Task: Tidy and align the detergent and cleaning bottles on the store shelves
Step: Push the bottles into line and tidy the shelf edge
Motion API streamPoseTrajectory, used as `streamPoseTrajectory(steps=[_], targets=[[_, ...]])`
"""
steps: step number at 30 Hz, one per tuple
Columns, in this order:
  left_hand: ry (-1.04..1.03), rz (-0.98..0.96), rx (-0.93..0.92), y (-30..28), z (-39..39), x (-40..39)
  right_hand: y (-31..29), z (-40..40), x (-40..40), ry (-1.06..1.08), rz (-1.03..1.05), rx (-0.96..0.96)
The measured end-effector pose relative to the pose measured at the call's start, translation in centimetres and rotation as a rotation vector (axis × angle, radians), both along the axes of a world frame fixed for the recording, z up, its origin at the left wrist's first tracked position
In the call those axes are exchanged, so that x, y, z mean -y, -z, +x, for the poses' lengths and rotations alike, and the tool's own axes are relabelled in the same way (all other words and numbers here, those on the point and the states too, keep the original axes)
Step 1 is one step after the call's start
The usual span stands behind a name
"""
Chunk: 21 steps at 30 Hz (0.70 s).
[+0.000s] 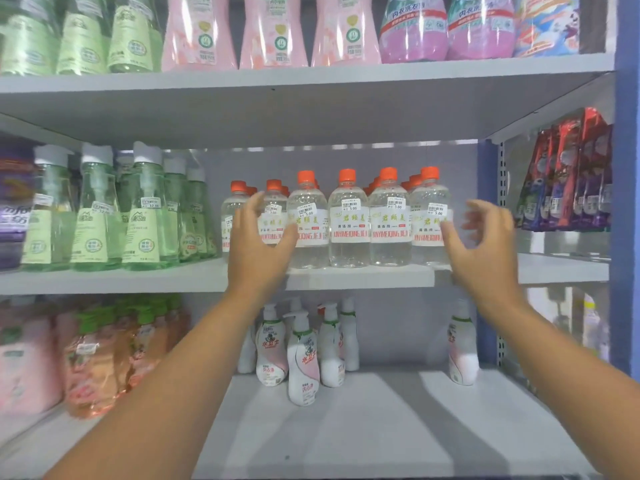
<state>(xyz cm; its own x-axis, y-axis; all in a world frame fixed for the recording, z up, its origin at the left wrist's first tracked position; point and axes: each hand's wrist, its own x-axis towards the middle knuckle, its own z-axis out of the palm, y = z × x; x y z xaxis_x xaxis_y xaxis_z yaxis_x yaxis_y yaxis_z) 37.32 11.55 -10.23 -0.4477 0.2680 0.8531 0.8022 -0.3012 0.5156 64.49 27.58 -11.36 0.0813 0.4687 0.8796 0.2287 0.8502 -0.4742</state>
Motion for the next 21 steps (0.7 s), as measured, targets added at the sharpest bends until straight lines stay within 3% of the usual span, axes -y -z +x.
streamPoseTrajectory(steps=[2,3,5,7,9,11,14,17,21], targets=[[-0.038,0.262,-0.042,4.7,0.2,1.8,5.0,-1.3,2.2,-0.034,0.201,-0.076],[-0.021,0.277,0.001,7.6,0.0,2.2,7.9,-2.6,2.7,-0.095,0.173,-0.039],[0.053,0.093,0.192,12.9,-0.7,1.2,12.9,-6.7,2.9,-0.232,-0.091,0.095],[0.077,-0.252,0.363,17.1,-1.8,-1.1,16.4,-11.3,1.5,-0.324,-0.448,0.222],[0.113,-0.505,0.411,20.0,-3.1,-3.7,18.3,-15.1,-0.5,-0.323,-0.692,0.359],[0.143,-0.62,0.433,21.7,-4.3,-6.1,19.6,-17.9,-2.0,-0.263,-0.69,0.457],[0.133,-0.727,0.406,22.7,-6.4,-7.9,20.8,-20.7,-3.2,-0.24,-0.66,0.447],[0.187,-0.715,0.427,23.6,-10.2,-6.2,22.1,-22.5,-4.5,-0.279,-0.658,0.339],[-0.001,-0.63,0.423,24.1,-17.4,-2.0,22.3,-23.7,-5.8,-0.268,-0.737,0.264]])
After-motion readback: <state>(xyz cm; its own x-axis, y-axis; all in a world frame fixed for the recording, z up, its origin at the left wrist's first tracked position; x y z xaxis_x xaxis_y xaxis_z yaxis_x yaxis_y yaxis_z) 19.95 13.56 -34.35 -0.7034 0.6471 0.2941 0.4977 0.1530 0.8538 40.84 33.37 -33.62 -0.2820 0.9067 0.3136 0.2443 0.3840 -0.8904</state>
